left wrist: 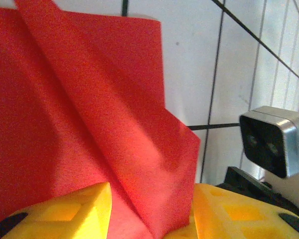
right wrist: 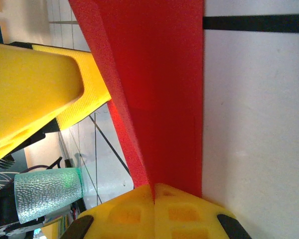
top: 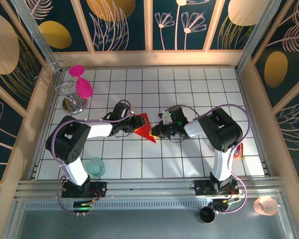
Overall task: Fold a paper plane with a square sheet of paper (pick it up from the middle)
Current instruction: Fourth fold the wing at the center of the table.
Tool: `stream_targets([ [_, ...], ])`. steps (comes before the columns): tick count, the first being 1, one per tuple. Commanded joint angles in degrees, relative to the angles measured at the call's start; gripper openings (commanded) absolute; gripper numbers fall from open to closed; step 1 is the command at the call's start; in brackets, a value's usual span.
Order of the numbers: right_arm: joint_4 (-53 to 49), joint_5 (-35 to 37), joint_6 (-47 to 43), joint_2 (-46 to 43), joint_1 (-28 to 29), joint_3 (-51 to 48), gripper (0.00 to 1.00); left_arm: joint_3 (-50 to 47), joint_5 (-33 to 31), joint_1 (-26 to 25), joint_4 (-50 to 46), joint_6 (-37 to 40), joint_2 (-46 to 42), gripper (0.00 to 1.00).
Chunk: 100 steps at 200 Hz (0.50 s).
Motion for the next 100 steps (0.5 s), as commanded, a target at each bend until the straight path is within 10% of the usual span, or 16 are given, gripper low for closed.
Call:
stream_targets([
  [1,-0.6,-0.2,-0.2,1.2,-0.2,-0.1,0.06,1.8,-3.2,-0.5,-5.7,2.3,0.3,0.47],
  [100,-0.8,0.5,-0.4,1.6,-0.3,-0.4,0.10,6.3,-10.1,-1.4,-16.0,2.6,4.5,0.54],
])
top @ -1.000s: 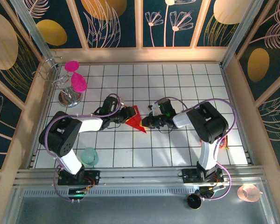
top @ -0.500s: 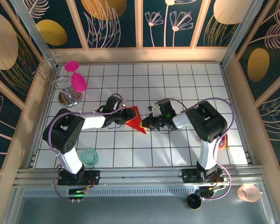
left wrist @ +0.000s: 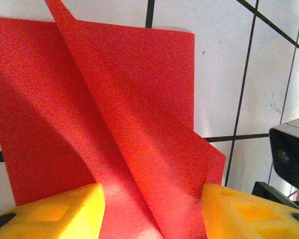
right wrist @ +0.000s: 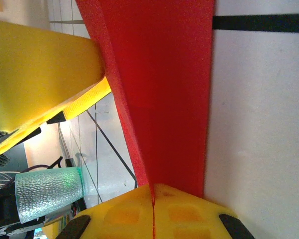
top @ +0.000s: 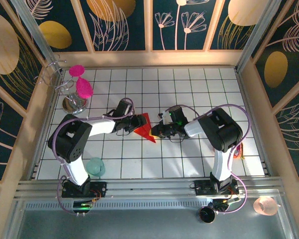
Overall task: Fold a paper plane with a square sheet of paper (pick it up from the middle)
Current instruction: Fourth fold the wing at the center of the table.
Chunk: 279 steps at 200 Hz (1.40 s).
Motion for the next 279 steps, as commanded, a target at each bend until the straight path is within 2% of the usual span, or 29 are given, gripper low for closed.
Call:
stream_targets([
  [1,-0.9,0.7,-0.4,1.5,-0.3,-0.4,0.10,0.8,-4.9,-0.3,-7.1,0.5,2.7,0.54],
  [65,-0.3,1.8,-0.5,-3.2,-0.2,-1.7,0.22,1.9,-11.2,-1.1,-15.2,1.3,5.4,0.55],
  [106,-2.4,3.4,-2.2,-5.7,-0.2,-2.2,0.25,1.3,-12.5,-1.2,-16.7,0.8,6.5,0.57],
  [160,-4.4,3.8,-3.9,-4.3,-0.3,-1.7,0.22,1.5,-13.1,-1.3,-17.5,1.1,7.8,0.60],
  [210,-4.9,4.7,-3.8,-2.7,-0.2,-2.1,0.16,1.9,-13.1,-1.3,-17.8,1.5,8.2,0.62],
  [279,-5.0,4.5,-3.8,-1.0,-0.2,-2.2,0.12,4.4,-10.5,-1.3,-17.4,2.9,6.0,0.62],
])
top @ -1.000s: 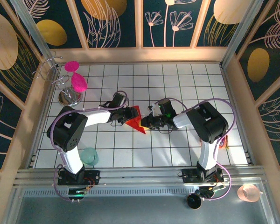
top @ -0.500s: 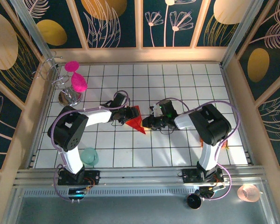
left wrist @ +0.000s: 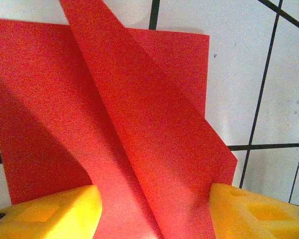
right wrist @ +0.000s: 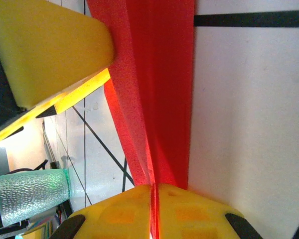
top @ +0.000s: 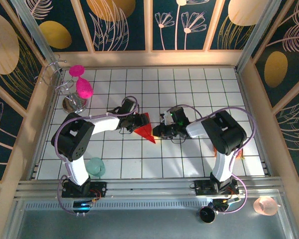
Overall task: Fold a paper plane with a square sheet of paper (pick it up from the middle)
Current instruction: Fourth fold the wing at the center of the table.
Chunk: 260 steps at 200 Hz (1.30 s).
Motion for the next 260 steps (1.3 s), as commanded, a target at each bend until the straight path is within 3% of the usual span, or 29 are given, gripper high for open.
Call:
stream_targets([
  [1,-1.7,0.6,-0.7,2.4,-0.2,-0.7,0.12,-1.4,-5.0,0.9,-8.9,2.7,3.7,0.62],
  [44,-3.1,2.0,-0.9,3.0,-0.2,-0.8,0.11,5.7,-2.8,0.8,-8.3,4.5,-1.9,0.67],
  [86,-3.2,2.2,-0.8,3.6,-0.2,-0.7,0.10,5.6,-0.3,0.8,-3.9,4.9,-7.5,0.69],
  [108,-3.2,2.4,-0.8,3.7,-0.2,-0.5,0.10,2.0,3.3,0.8,1.4,4.3,-9.3,0.63],
  [141,-2.8,2.3,-0.5,4.1,-0.2,-0.6,0.10,-2.8,10.9,0.8,9.8,2.6,-8.3,0.44],
  [166,-2.8,2.4,-0.3,4.3,-0.2,-0.6,0.10,-4.1,12.2,0.8,12.0,2.0,-7.3,0.34],
  [260,-2.6,2.8,0.3,4.1,-0.2,-1.1,0.11,-4.1,13.7,0.8,13.7,2.7,-1.7,0.19],
])
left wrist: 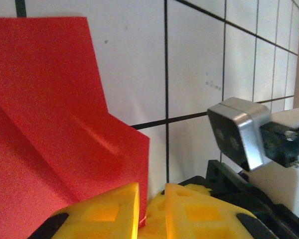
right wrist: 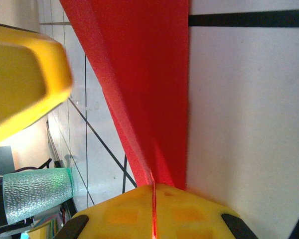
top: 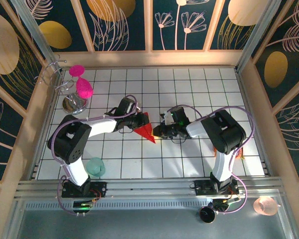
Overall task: Fold a paper plane with a square sheet of paper (pick it up from the middle)
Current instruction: Fourth fold the wing at the center of the table.
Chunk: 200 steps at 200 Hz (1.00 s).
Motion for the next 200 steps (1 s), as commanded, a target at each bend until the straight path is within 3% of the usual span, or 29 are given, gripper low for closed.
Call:
stream_targets([
  [1,-3.1,4.0,0.1,3.3,0.3,-1.1,0.11,-0.1,1.5,0.3,2.2,0.2,1.3,0.19],
  [78,-3.1,3.6,0.2,2.2,-1.4,-1.4,0.13,0.7,1.5,0.3,2.2,0.6,3.5,0.15],
  [125,-4.2,1.1,-2.3,-2.9,-1.4,-1.2,0.21,1.6,1.5,0.3,0.8,1.5,4.0,0.14],
  [200,-8.1,2.0,-5.8,-4.0,-0.9,-0.8,0.22,2.1,1.4,0.3,0.6,1.4,4.8,0.14],
])
